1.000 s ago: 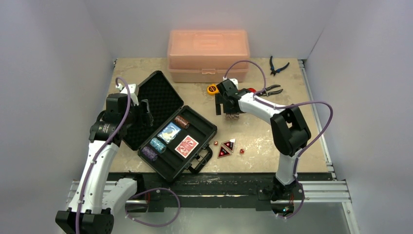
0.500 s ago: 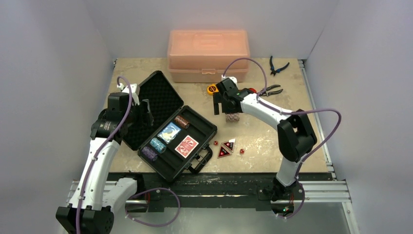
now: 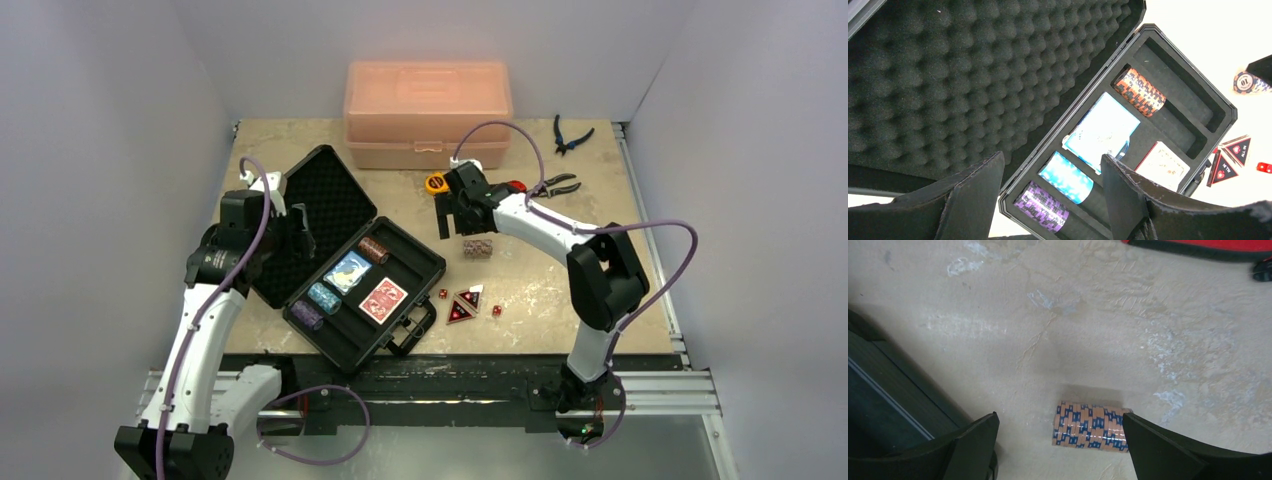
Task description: Pack up texas hold em set
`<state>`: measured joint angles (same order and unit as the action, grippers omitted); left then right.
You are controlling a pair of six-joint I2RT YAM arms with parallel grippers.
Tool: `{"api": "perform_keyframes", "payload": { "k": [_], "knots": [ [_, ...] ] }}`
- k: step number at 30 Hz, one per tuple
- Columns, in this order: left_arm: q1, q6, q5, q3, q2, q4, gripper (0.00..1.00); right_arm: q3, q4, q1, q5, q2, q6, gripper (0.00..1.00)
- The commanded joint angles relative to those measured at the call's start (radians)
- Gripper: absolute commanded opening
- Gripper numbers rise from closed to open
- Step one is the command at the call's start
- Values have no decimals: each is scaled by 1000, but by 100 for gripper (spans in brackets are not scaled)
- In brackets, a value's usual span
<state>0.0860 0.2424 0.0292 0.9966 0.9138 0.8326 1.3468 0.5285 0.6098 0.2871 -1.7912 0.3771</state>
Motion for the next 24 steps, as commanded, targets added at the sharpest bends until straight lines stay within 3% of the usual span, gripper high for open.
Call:
{"api": "perform_keyframes", "payload": {
  "k": [1, 12, 24],
  "knots": [
    [-6, -11, 21, 37, -18, -20, 70, -14, -32, 0, -39, -32, 2, 99],
    [-6, -9, 33, 36, -21, -23, 70, -113, 5, 0, 104, 7, 111, 99],
    [-5, -9, 27, 32, -32, -23, 70, -172, -1, 1, 58, 45, 176, 98]
  ]
}}
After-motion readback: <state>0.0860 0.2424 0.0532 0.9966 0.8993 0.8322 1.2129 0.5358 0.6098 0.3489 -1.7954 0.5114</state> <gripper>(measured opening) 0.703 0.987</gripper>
